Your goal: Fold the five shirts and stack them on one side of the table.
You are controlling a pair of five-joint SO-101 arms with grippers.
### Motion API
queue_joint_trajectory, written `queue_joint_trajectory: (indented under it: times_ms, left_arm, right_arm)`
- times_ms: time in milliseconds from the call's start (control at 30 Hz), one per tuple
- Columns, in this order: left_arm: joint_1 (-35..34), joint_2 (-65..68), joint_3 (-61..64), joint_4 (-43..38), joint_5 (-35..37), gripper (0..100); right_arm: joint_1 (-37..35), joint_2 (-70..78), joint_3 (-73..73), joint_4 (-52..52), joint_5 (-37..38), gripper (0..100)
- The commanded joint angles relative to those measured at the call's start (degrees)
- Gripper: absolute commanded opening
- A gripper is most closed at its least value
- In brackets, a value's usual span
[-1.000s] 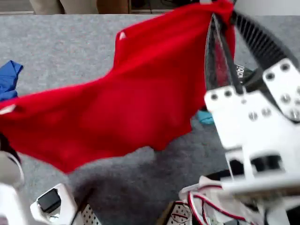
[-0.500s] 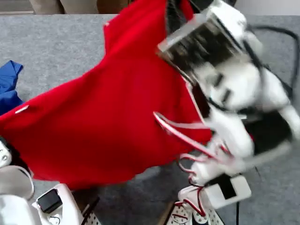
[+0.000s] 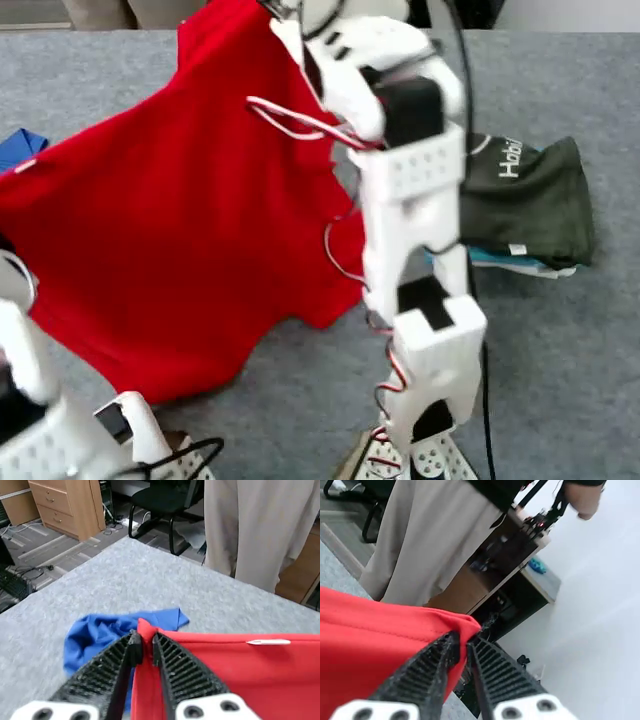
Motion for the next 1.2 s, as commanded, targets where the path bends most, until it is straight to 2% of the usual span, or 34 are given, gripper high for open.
queue_joint_trajectory:
  times_ms: [0, 67, 133, 267, 400, 567, 733, 867, 1033, 1167]
  left_arm:
    - [-0.2, 0.1, 12.0, -20.6, 2.6, 2]
    - [-0.2, 0.1, 16.8, -29.2, 2.8, 2]
    - [-0.1, 0.2, 19.2, -34.1, 2.6, 2]
    - [-0.2, 4.3, 18.0, -34.9, 2.5, 2]
    - [-0.5, 14.2, 12.6, -34.5, 2.8, 2]
    - [-0.2, 27.0, -2.3, -25.8, 3.1, 2]
    - [-0.2, 32.7, -12.5, -14.4, 4.1, 2]
    - [-0.2, 32.7, -12.8, -9.5, 4.0, 2]
    - [0.4, 31.1, -12.8, -1.4, 1.1, 2]
    - [4.0, 24.1, -7.8, 5.7, -0.9, 2]
  right_arm:
    - [-0.2, 3.6, -0.3, -6.1, -2.5, 0.4]
    - [0.0, 5.8, -0.3, -8.4, -5.5, 0.4]
    - [0.7, 7.6, -0.3, -9.9, -8.0, 0.4]
    - [1.3, 9.4, -0.3, -10.3, -10.8, 0.4]
    - [1.7, 9.5, 0.0, -10.4, -10.8, 0.4]
    - [1.7, 9.7, 0.1, -10.5, -11.0, 0.4]
    - [1.8, 11.7, -0.4, -11.2, -16.8, 0.4]
    - [2.6, 12.2, 0.0, -9.8, -18.1, 0.4]
    - [3.8, 12.0, -2.1, 0.6, -16.9, 0.4]
    - [4.2, 12.3, -5.8, 8.0, -14.0, 0.4]
